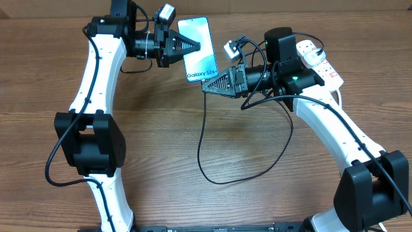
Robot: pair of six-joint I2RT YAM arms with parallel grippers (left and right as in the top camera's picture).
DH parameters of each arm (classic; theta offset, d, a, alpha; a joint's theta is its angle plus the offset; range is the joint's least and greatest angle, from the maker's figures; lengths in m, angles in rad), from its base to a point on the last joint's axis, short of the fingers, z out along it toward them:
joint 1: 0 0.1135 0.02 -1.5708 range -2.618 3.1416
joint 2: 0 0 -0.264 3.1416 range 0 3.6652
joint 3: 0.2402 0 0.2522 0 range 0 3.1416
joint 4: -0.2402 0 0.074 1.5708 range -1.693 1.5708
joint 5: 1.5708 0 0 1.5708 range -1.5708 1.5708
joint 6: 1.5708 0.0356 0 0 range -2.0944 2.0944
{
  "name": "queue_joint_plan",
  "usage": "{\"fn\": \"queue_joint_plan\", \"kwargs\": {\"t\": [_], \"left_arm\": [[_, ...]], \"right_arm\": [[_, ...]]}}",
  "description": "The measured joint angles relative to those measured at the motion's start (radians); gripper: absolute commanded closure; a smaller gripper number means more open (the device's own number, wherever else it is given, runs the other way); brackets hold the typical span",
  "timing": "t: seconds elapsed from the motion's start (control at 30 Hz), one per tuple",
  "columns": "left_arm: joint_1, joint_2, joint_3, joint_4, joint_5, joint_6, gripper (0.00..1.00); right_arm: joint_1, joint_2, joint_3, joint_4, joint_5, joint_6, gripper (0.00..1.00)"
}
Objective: Plug charger to phone and switch on socket
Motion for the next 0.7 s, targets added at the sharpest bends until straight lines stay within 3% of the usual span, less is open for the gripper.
{"fn": "queue_joint_plan", "kwargs": {"t": [0.07, 0.13, 0.5, 0.7], "left_arm": [[0.000, 0.000, 0.000, 0.001, -0.005, 0.003, 0.96], [-0.003, 0.000, 0.000, -0.019, -0.003, 0.008, 0.96], [0.014, 0.000, 0.000, -0.021, -0.070, 0.007, 0.96], [0.034, 0.000, 0.000, -0.023, -0.227, 0.007, 0.96]], "right_arm": [[-0.001, 0.000, 0.000, -0.002, 0.008, 0.010, 0.59], [-0.008, 0.001, 0.001, 0.019, 0.051, 0.005, 0.43], [-0.034, 0.001, 0.001, -0.028, 0.126, -0.006, 0.15], [-0.034, 0.001, 0.001, -0.049, 0.131, -0.020, 0.03]]}}
